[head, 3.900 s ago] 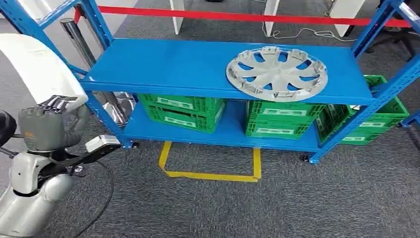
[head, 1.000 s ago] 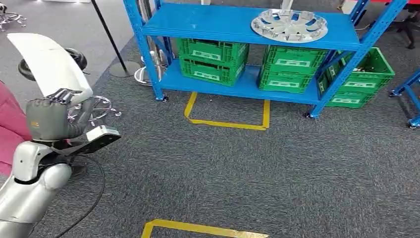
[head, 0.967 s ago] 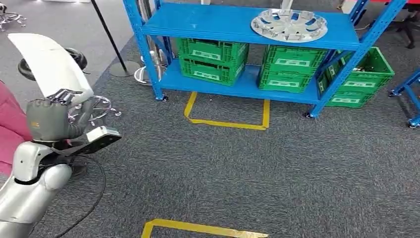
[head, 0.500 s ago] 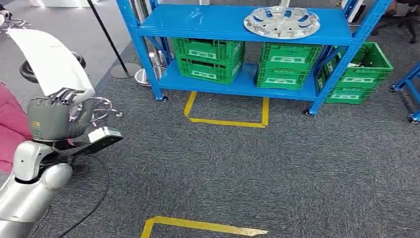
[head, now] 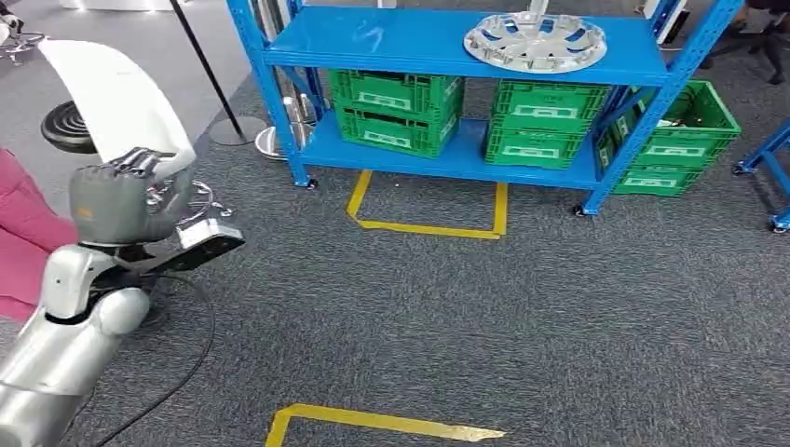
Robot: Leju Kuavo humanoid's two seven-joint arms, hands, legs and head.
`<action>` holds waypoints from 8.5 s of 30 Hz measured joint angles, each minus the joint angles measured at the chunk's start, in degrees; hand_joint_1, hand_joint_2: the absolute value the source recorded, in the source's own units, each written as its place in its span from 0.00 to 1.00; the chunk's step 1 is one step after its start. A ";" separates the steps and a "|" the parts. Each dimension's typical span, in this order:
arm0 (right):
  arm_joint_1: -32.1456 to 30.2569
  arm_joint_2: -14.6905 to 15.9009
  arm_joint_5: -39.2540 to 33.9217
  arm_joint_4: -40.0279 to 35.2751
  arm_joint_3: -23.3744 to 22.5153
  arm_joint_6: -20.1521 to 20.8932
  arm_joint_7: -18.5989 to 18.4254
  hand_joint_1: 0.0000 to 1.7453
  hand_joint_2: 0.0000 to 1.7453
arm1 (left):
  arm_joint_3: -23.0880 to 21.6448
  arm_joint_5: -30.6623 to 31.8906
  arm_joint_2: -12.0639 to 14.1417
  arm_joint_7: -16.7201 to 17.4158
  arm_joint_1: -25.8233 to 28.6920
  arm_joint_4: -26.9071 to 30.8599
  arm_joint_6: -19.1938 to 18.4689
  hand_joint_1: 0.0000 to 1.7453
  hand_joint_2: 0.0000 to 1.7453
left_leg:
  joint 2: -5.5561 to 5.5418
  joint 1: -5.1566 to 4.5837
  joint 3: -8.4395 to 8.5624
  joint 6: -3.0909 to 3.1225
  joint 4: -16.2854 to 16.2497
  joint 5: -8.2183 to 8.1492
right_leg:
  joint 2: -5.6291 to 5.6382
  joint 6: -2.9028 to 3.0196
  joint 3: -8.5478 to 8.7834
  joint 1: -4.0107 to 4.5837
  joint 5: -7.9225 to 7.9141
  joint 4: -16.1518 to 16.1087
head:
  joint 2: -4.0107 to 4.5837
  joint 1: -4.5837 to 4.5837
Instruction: Take the parts from the cabinet and place them on the table.
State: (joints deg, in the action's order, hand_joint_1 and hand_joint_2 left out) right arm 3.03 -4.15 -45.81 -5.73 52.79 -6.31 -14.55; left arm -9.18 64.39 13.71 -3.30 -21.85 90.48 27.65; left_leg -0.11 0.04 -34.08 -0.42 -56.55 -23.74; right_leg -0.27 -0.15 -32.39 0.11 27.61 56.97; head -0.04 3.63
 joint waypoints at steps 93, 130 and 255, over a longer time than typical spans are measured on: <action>0.69 -0.28 1.86 -3.08 3.89 -5.30 36.56 0.00 0.00 | -1.61 1.03 0.69 1.42 2.19 0.90 -0.57 1.00 1.00 | 0.07 -0.14 -0.95 0.19 -0.42 0.43 | 0.11 -0.27 -0.24 -0.16 -0.75 0.05 | 0.00 0.09; 0.65 -0.26 2.01 -2.99 4.06 -5.47 34.86 0.00 0.00 | -1.61 1.18 1.20 1.73 1.99 1.36 -0.61 1.00 1.00 | 4.00 -0.85 -0.19 0.50 -1.77 -1.61 | -7.29 -0.18 1.64 0.28 1.96 0.96 | 0.00 0.81; 0.54 -0.52 -5.75 -0.37 9.24 -6.10 4.18 0.00 0.00 | -5.63 0.66 1.44 0.48 -4.19 -8.28 -0.74 1.00 1.00 | 1.93 -0.10 -1.54 1.50 -1.53 -0.82 | -7.94 -2.16 2.36 -0.44 2.51 0.05 | 0.00 1.97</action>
State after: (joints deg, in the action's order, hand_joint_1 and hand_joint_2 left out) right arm 3.57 -4.68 -51.56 -6.10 62.03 -12.41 -10.38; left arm -14.82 65.05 15.15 -2.82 -26.04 82.20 26.91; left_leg 1.82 -0.06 -35.62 1.08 -58.08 -24.56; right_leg -8.21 -2.30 -30.03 -0.32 30.13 57.01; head -0.04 5.60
